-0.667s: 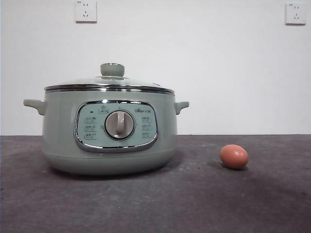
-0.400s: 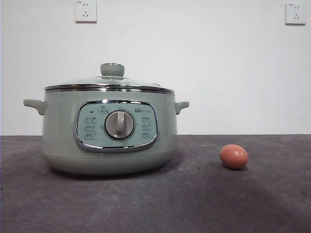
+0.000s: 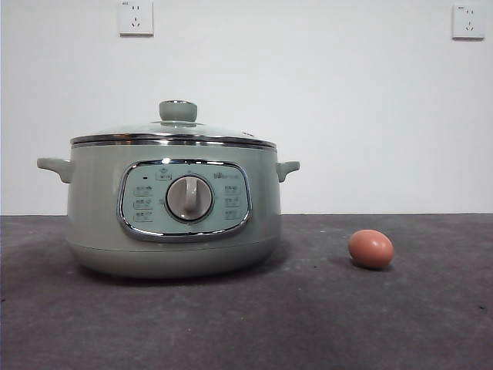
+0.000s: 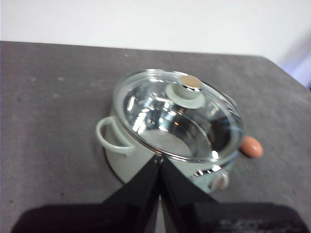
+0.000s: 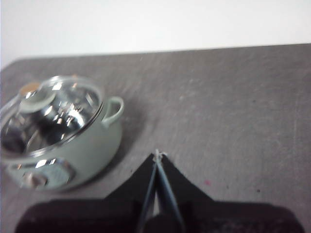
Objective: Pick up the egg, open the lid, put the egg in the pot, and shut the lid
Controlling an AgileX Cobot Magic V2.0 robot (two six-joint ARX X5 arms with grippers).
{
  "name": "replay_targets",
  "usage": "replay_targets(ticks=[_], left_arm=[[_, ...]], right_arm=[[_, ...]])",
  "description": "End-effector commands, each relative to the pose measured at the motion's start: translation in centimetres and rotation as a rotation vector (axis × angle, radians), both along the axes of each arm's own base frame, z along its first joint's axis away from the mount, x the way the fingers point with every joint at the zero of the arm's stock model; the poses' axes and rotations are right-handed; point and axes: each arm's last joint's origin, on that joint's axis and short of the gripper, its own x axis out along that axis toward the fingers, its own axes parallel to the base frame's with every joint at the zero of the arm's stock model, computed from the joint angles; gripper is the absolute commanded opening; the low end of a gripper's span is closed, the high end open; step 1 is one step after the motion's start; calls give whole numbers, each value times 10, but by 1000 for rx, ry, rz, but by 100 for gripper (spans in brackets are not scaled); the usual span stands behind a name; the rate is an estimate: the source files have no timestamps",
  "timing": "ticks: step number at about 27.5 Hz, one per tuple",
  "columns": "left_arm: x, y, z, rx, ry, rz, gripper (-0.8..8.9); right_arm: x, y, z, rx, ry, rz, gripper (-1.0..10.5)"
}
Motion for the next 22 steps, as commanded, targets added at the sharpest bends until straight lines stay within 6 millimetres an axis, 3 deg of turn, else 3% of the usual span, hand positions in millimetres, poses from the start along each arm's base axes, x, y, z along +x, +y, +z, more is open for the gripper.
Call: replay_targets(ticks=[1,6,16,17,18,20,21,22], left_arm=[[0,0,9,47,21,-46,-6],[3,-1,20,57,49,-70,-6],[5,-1,27,56,46,-70,11],[5,-1,26,56,46,-70,52],[5,-1,26,55,47,-71,190],[5,-1,26,53,49,-77,608],[6,-1,26,52,51,-78,680],[6,-2,26,52,52,-81,680]], right_arm=[[0,1,11,-68,34,61,-10],[2,2,21,-91,67,103,-10],[1,2,21,-96,74,105,33],[2,2,21,-96,75,105,96],[2,2,21,-96,74,104,226],[5,2,21,-89,85,101,487],[7,2,20,-89,94,102,579],[9,2,20,-88,104,102,603]])
